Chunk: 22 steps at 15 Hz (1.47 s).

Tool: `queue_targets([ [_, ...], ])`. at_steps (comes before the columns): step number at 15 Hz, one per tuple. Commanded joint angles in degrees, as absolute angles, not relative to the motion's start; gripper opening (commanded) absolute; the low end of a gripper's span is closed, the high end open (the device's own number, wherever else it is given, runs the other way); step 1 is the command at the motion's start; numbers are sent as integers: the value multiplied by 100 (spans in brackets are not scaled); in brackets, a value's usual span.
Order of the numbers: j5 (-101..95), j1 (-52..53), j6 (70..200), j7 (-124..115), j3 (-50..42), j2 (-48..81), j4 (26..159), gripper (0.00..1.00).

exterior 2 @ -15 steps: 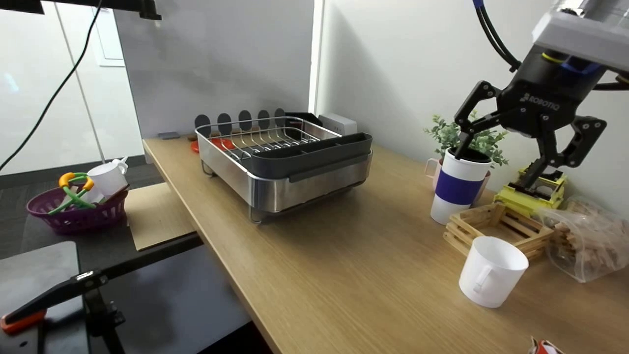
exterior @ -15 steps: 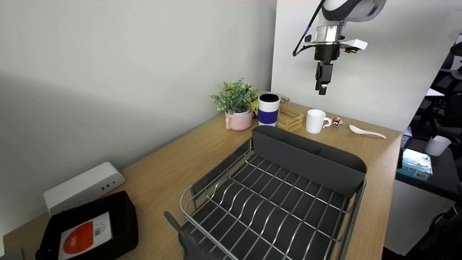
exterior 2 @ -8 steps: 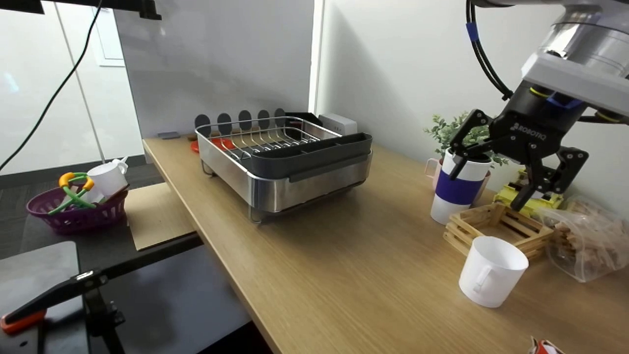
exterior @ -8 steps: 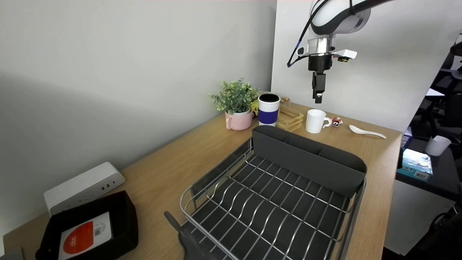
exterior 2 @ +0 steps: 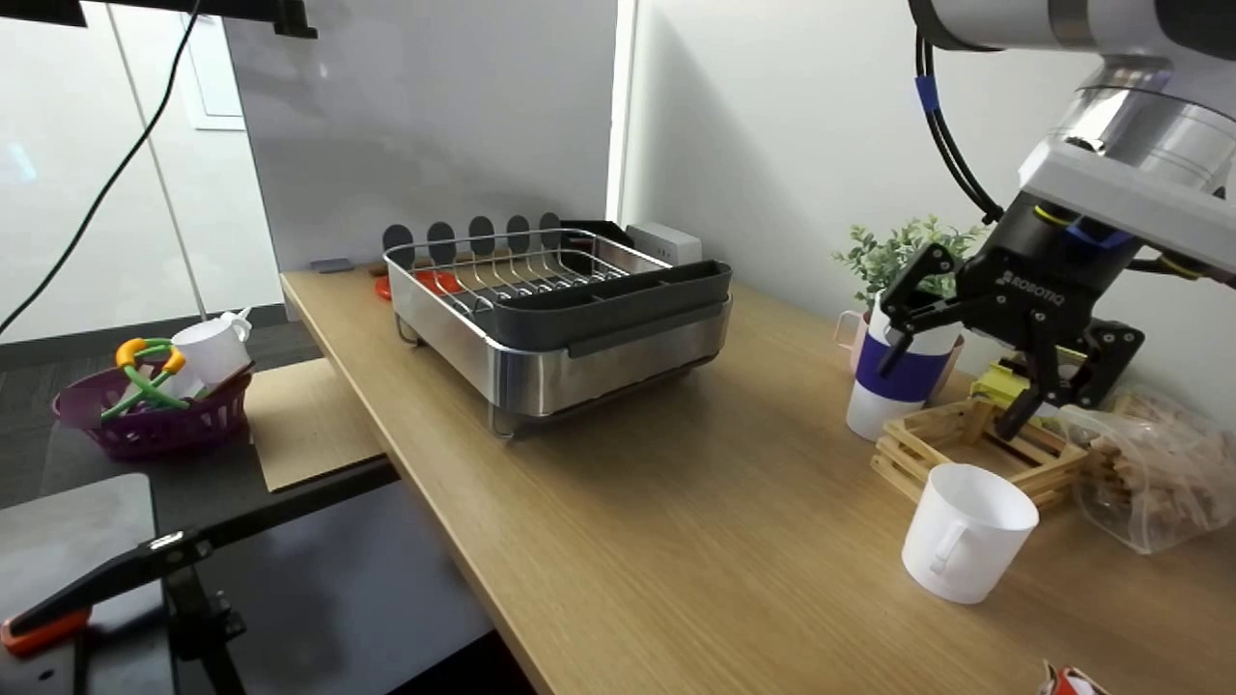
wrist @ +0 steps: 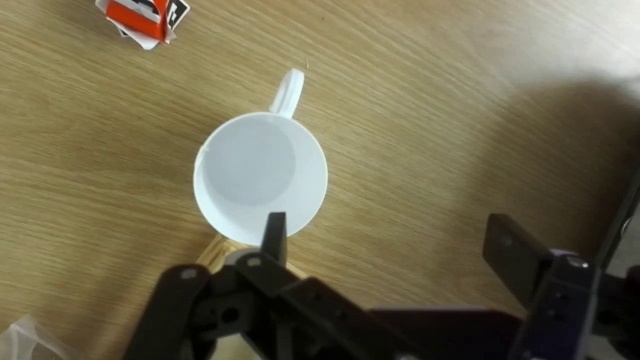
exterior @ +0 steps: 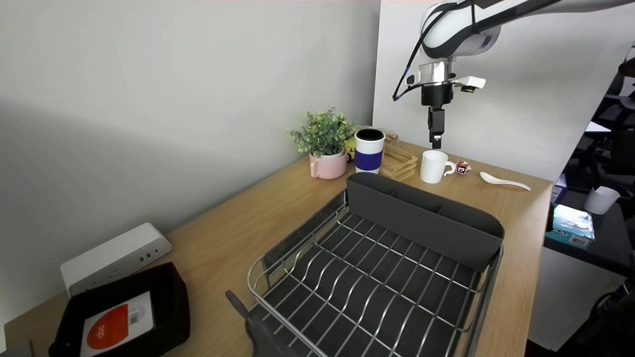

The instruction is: Put the white mug on the plate dryer

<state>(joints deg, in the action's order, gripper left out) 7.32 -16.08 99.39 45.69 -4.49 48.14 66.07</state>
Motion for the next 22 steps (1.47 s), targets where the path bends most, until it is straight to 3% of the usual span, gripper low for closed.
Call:
queue_targets([
  [1,600,-1714,9902,4542,-276,4819,6573,100],
  [21,347,-1796,9225,4336,-261,5998,5444,100],
  [22,346,-1801,9149,4332,-257,6055,5350,83],
])
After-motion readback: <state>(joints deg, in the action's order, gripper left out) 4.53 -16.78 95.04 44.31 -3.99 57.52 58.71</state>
